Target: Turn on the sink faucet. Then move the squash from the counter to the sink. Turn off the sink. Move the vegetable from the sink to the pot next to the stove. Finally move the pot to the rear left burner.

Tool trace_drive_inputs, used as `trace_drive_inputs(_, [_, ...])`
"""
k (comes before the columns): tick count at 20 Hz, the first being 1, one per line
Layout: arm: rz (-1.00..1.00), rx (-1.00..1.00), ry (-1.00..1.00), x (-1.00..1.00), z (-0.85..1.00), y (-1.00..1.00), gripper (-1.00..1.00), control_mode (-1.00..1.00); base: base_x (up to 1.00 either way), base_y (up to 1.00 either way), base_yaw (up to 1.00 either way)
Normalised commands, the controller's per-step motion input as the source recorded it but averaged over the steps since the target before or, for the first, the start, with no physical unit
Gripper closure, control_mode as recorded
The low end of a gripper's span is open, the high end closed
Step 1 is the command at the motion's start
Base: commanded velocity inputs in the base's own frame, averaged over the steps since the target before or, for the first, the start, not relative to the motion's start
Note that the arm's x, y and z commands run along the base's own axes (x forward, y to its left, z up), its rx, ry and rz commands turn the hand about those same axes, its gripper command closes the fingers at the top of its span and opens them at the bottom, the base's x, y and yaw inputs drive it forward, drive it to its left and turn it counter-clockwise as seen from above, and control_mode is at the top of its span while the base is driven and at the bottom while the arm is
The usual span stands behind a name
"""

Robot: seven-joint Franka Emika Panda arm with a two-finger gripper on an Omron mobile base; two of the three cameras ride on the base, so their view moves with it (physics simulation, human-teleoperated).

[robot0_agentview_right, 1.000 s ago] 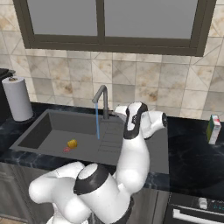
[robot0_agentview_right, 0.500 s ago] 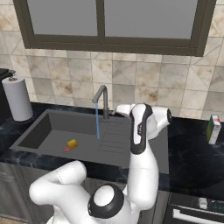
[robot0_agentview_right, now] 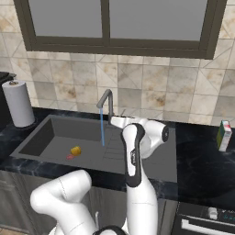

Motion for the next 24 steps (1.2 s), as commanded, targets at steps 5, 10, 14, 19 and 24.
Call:
trace_drive_inputs(5, [0.09,-0.12,-0.27,0.02,0.16,-0.34,-1.00,-1.00,0.00,0.00,0.00])
trace_drive_inputs(10, [0.16,-0.09,-0.17,0.23,0.01,-0.48,-1.00,-1.00,0.00,0.00,0.00])
trace_drive_inputs(14, [0.18,-0.08,-0.12,0.41,0.00,-0.50,-1.00,-1.00,0.00,0.00,0.00])
trace_drive_inputs(19, [0.17,-0.07,-0.04,0.63,-0.12,-0.38,-1.00,-1.00,0.00,0.00,0.00])
trace_drive_inputs(24, [0.03,-0.05,0.08,0.52,-0.04,-0.09,-1.00,-1.00,0.00,0.00,0.00])
